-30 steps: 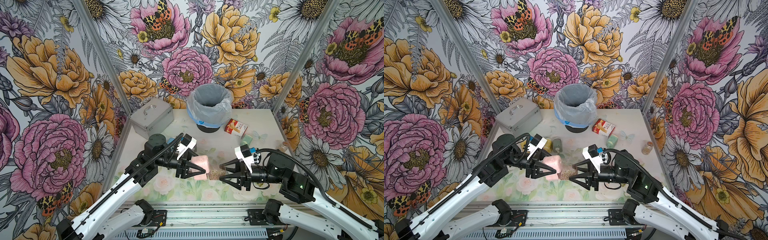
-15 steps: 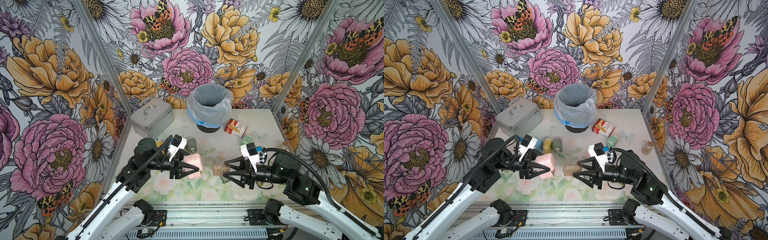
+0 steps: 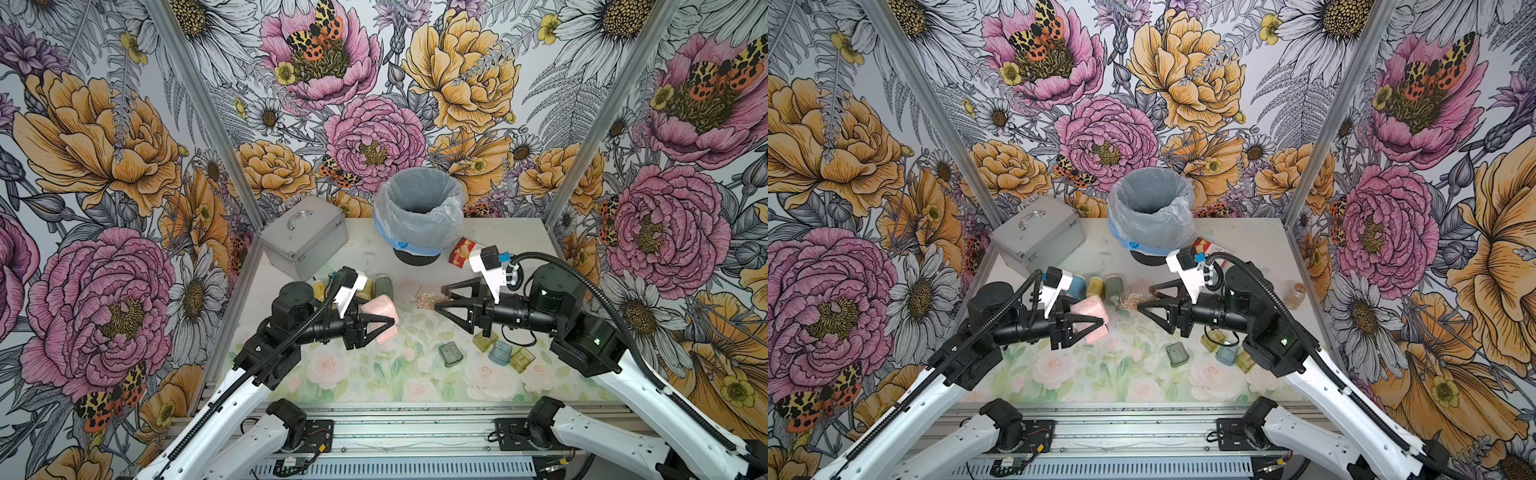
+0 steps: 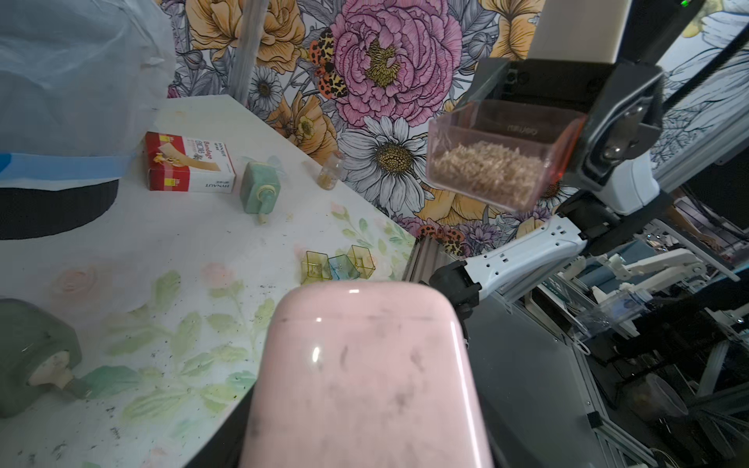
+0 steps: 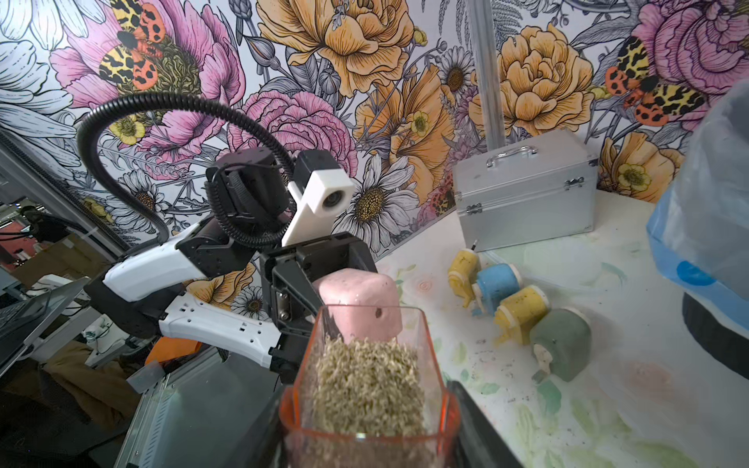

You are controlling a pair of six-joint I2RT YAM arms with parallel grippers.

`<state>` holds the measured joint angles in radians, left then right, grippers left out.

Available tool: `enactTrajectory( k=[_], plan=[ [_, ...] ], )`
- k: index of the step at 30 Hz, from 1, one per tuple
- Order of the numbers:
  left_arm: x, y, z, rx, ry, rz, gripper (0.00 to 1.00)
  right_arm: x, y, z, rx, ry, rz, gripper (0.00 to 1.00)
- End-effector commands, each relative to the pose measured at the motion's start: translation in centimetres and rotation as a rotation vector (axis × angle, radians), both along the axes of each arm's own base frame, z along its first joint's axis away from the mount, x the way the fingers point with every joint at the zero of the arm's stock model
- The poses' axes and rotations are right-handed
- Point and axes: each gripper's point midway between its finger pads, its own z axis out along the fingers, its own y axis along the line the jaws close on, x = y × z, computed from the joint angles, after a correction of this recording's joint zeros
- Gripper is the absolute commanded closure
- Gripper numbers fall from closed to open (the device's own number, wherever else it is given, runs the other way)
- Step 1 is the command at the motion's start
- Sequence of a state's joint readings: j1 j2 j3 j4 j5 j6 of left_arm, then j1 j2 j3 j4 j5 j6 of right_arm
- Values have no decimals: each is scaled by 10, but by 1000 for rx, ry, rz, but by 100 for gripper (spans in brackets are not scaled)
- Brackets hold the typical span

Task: Take out the pencil sharpener tray and clean the shavings
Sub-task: Open the container of the pencil sharpener.

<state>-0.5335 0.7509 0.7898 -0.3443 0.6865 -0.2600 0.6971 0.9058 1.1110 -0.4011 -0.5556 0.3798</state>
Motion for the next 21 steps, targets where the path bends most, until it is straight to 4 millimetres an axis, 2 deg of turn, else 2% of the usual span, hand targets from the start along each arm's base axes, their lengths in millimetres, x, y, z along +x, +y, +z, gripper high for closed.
enactTrajectory(
  k=[1,5,12,21],
  plan=[
    [15,9,3,9,-30,114,78,4,0,23,32,-33,16,50],
    [26,16,-1,29,-34,194,78,17,1,35,42,-33,4,50],
    [36,26,6,44,-79,303,79,41,6,46,49,-11,-19,50],
    [53,39,-3,102,-102,463,82,68,5,58,66,19,-52,50]
  ],
)
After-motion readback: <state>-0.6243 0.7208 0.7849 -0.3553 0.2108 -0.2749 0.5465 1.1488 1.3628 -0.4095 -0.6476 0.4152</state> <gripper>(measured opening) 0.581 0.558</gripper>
